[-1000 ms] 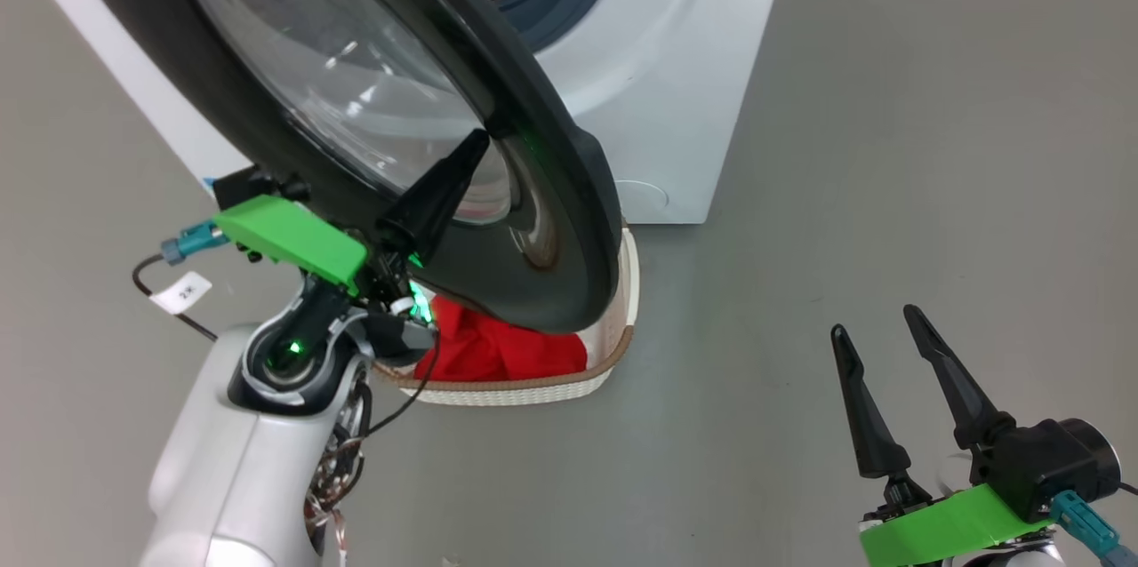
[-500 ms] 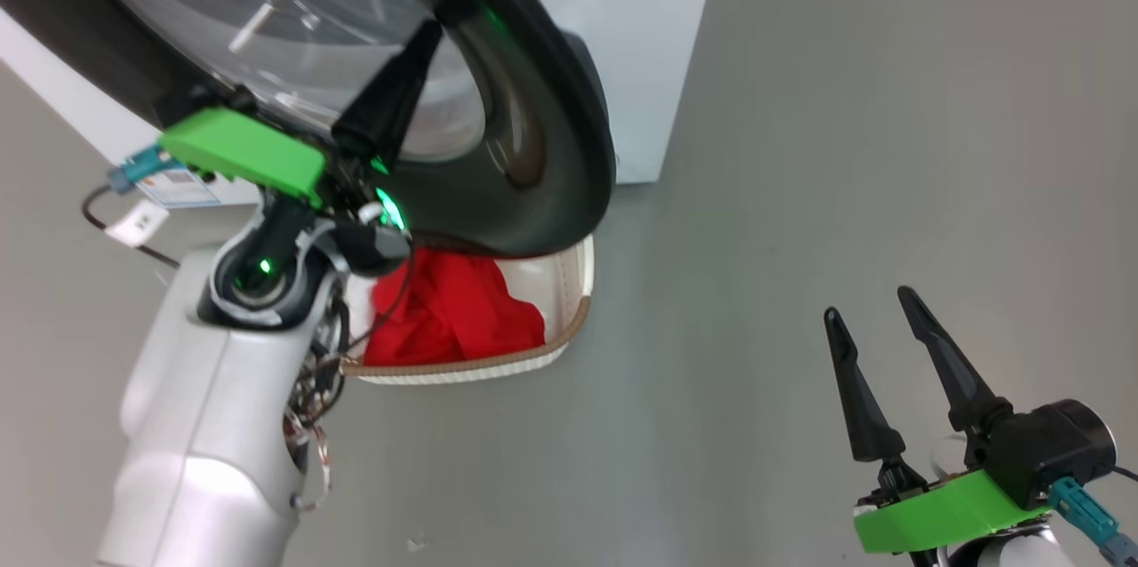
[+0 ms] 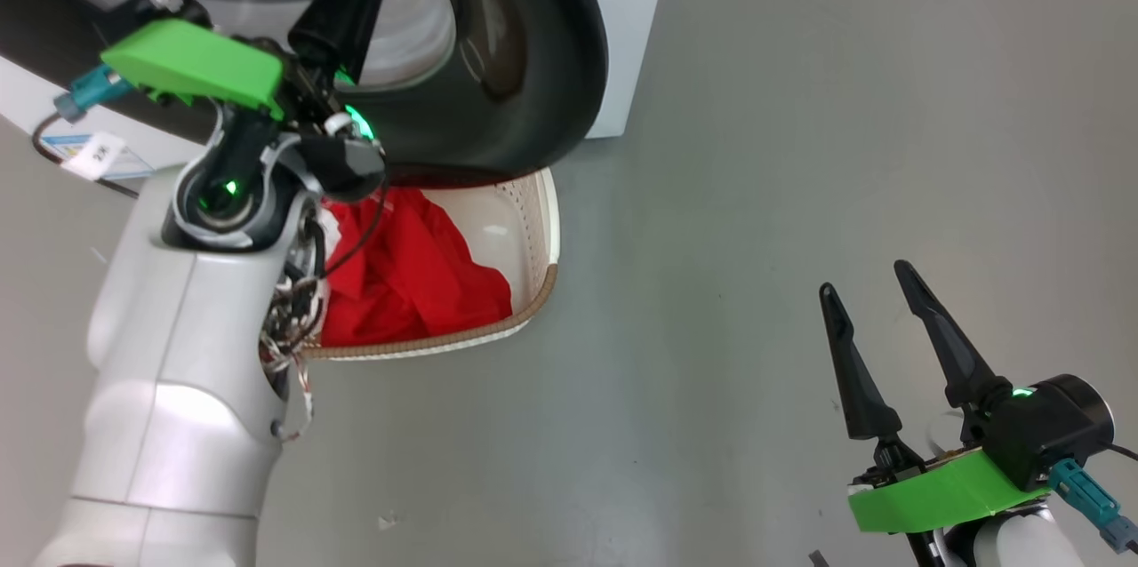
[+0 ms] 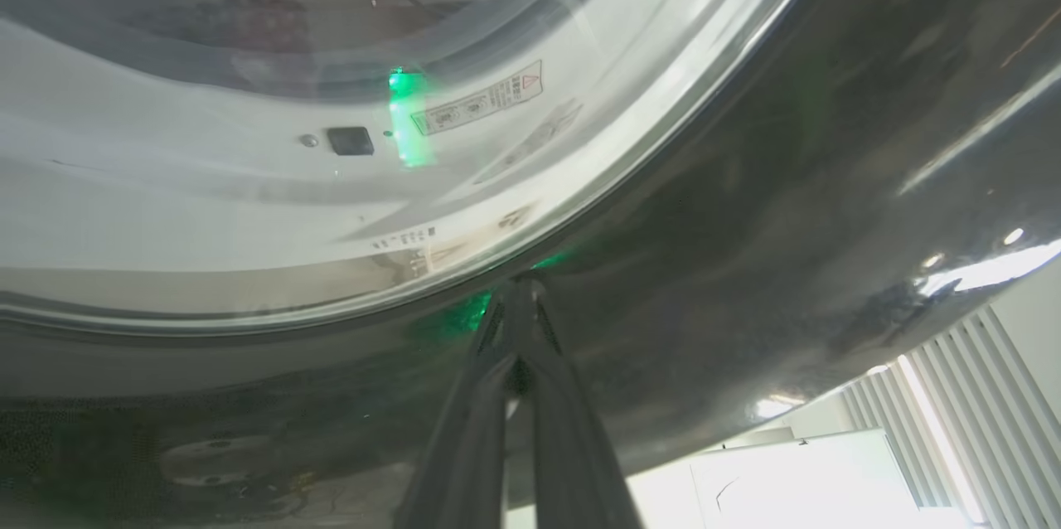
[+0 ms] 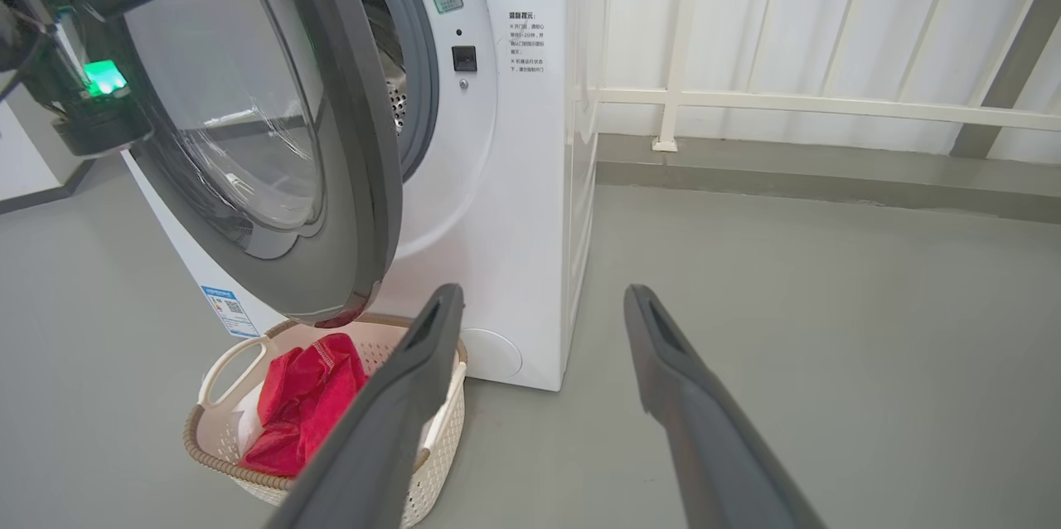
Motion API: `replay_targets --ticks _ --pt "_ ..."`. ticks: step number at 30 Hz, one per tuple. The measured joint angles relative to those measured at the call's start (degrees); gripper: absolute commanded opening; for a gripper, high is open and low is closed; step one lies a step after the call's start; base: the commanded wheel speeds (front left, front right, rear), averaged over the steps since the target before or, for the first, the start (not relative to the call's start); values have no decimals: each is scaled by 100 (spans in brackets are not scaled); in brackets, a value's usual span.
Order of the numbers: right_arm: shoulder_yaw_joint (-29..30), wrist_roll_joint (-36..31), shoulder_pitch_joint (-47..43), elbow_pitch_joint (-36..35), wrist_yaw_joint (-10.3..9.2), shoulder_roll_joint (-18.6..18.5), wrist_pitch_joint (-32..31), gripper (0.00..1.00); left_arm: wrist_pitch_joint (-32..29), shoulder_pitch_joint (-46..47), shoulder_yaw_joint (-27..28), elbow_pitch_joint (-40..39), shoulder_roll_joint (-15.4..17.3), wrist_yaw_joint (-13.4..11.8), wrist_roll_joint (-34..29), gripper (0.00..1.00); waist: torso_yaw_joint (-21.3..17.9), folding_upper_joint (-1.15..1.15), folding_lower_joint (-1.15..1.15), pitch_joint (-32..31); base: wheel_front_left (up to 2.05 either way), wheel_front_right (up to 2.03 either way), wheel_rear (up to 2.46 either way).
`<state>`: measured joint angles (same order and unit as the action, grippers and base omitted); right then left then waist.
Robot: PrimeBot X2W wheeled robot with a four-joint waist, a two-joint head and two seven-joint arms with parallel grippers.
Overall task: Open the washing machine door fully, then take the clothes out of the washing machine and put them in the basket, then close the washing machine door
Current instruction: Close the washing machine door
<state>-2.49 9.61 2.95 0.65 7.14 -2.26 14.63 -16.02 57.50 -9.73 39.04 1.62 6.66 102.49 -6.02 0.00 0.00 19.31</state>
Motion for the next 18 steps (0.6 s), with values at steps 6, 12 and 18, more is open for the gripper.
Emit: replay_targets --ticks 6,12,18 --pt "-11 1 88 -38 0 0 0 100 0 241 94 49 -2 1 -30 0 -97 0 0 170 0 0 0" --pt "-30 1 110 -47 0 0 0 100 -1 363 243 19 -1 2 -71 0 -219 0 0 300 0 0 0" --pt "-35 2 202 -48 0 0 0 100 -3 376 316 5 -3 36 -153 0 -313 0 0 360 0 0 0"
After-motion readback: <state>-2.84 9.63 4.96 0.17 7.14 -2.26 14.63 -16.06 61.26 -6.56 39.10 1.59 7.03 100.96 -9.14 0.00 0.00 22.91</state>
